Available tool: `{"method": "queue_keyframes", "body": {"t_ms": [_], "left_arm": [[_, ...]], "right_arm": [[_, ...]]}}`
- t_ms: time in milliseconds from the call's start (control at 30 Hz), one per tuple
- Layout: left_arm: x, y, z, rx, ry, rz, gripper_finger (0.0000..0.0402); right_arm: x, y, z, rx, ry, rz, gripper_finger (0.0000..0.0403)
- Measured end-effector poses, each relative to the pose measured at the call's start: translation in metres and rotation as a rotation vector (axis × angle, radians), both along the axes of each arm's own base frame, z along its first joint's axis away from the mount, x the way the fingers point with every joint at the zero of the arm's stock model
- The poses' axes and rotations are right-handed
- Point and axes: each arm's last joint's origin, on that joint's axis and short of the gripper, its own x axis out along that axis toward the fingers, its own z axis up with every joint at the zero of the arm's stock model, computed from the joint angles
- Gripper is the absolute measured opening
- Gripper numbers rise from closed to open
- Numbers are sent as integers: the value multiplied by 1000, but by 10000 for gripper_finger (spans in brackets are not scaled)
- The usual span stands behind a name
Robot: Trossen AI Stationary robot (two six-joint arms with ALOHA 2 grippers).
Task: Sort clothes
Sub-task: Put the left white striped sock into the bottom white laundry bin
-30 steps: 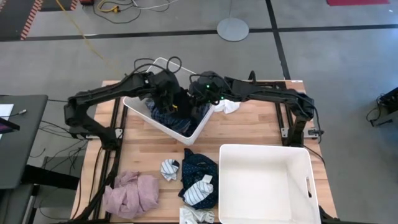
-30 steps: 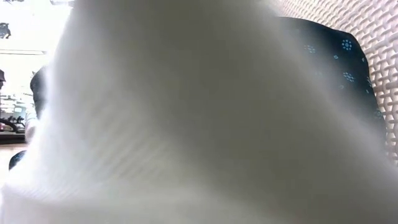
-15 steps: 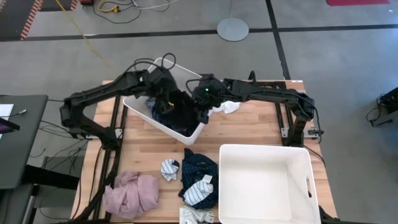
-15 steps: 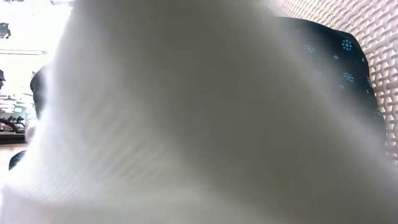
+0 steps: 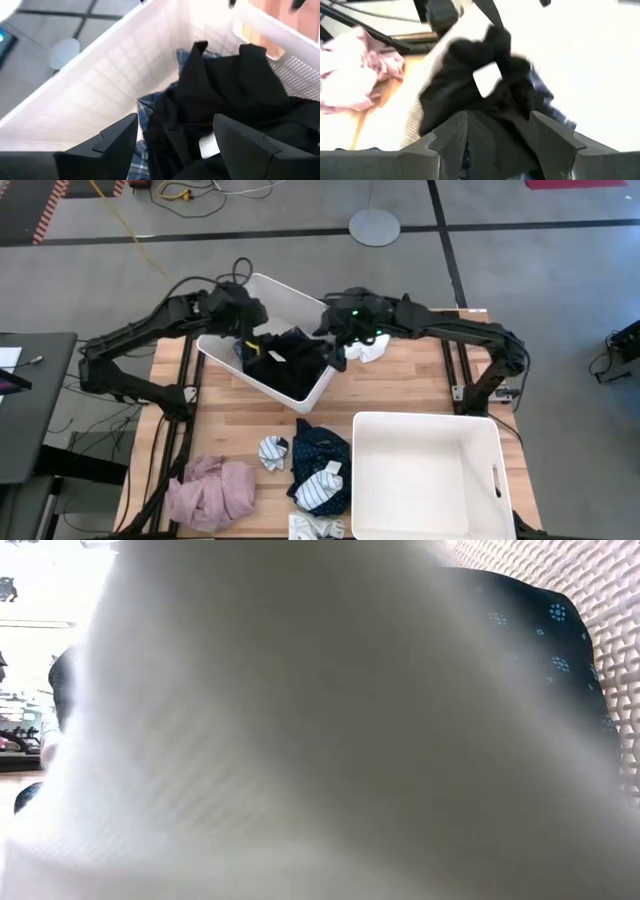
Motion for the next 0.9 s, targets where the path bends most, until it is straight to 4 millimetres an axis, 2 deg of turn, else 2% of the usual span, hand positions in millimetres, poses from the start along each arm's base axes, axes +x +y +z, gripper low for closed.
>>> {"method": "queue_keyframes", "body": {"t_ms": [100, 267, 433, 567, 767, 833, 900], "left_arm": [[-13, -7, 12, 41, -64, 3, 254], [-34, -27, 29, 56, -157, -61, 254], [-49, -53, 36, -38, -217, -203, 254], [-47, -79, 35, -121, -226, -328, 254], [-24, -126, 17, -179, -85, -476, 254], [-14, -143, 2, -141, -11, -485, 254], [-8, -161, -21, -105, 61, -507, 254]], "right_arm": [[-8, 11, 17, -35, -67, 35, 234], [-19, 36, 33, -68, -115, 111, 234], [-24, 64, 38, -81, -106, 203, 234], [-26, 83, 36, -93, -81, 271, 233], [-27, 101, 29, -94, -21, 335, 232], [-29, 106, 26, -89, 11, 350, 232], [-30, 110, 24, -81, 34, 361, 232]]}}
